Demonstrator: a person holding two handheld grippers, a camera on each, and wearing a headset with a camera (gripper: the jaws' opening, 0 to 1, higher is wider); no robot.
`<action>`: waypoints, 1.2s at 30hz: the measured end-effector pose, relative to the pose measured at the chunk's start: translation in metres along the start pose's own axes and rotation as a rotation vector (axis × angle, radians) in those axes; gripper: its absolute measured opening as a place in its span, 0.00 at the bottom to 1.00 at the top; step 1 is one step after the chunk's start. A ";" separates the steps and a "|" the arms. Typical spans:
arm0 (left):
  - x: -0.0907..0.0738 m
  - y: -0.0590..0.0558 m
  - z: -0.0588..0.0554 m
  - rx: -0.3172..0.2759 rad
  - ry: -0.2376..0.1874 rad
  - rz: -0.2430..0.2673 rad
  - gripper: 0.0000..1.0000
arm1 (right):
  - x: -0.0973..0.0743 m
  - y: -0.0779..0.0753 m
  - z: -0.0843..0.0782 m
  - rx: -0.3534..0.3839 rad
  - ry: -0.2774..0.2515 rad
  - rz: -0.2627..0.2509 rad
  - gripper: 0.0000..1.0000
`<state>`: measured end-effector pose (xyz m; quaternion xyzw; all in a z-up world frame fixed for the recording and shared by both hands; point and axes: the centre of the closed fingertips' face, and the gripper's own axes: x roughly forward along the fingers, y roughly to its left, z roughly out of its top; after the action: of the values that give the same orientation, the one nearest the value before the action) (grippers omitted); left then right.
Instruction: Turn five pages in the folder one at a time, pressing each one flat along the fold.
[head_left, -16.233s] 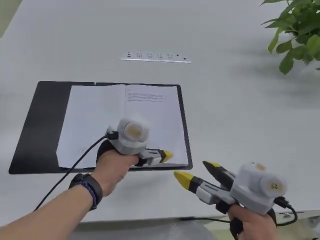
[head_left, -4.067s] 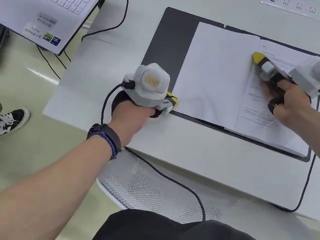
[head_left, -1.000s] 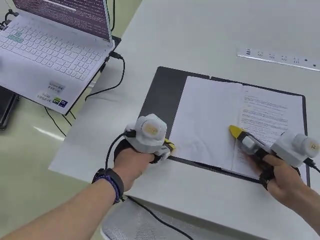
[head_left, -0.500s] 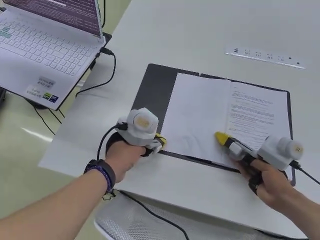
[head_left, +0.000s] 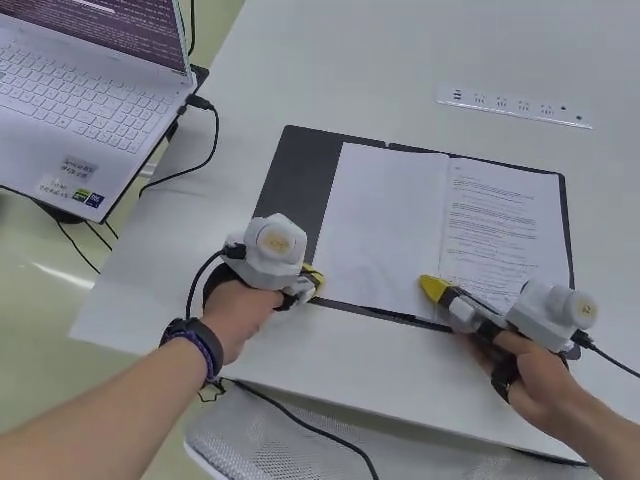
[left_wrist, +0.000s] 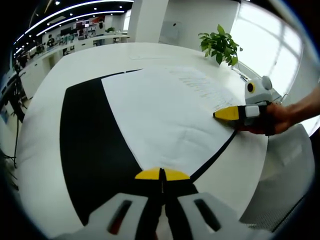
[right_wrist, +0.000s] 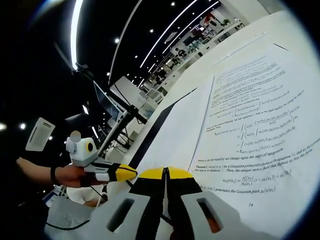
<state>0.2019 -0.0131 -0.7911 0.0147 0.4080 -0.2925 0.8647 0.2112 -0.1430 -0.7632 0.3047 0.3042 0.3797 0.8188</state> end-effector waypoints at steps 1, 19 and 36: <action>0.000 0.000 0.000 0.002 0.000 0.000 0.00 | 0.000 -0.005 0.001 0.002 -0.001 0.002 0.00; 0.001 0.001 0.001 0.003 -0.001 0.003 0.00 | -0.017 -0.005 -0.023 0.026 0.020 0.035 0.00; 0.001 0.000 0.001 -0.016 0.005 0.005 0.00 | -0.019 -0.003 -0.025 0.049 0.021 0.026 0.00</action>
<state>0.2032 -0.0135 -0.7907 0.0095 0.4125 -0.2872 0.8644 0.1844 -0.1532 -0.7762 0.3244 0.3179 0.3859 0.8030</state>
